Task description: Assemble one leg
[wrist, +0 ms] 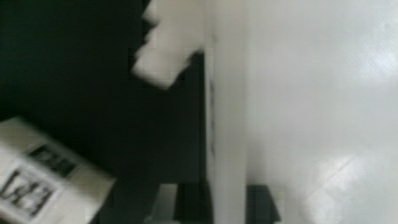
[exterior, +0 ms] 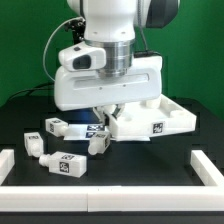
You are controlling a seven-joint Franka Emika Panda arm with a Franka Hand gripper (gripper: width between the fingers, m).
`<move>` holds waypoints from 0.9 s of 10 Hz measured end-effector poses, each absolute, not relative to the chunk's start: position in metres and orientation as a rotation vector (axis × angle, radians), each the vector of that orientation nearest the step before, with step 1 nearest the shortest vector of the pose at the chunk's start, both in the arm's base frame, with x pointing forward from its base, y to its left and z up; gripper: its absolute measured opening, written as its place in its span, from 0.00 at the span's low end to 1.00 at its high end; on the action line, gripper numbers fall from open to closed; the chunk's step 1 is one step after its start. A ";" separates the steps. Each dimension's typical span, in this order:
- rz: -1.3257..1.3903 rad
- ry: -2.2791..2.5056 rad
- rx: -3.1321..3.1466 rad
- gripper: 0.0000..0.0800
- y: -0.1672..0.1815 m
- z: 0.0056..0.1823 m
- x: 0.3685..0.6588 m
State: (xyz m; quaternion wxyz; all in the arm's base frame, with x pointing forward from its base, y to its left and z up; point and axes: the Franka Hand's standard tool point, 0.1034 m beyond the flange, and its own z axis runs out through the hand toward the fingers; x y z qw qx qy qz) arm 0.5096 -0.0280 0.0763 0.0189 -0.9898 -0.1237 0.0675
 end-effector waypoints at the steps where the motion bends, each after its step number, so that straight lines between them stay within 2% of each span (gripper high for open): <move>1: 0.275 -0.257 -3.065 0.07 -0.045 0.075 0.523; 2: 0.282 -0.224 -3.071 0.07 -0.055 0.069 0.534; 7: 0.313 -0.231 -3.065 0.07 -0.052 0.064 0.532; 9: 0.343 -0.127 -3.078 0.07 -0.055 0.052 0.568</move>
Offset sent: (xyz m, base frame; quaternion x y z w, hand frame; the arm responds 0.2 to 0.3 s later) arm 0.0000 0.0000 0.0000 0.0000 0.0000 0.0000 1.0000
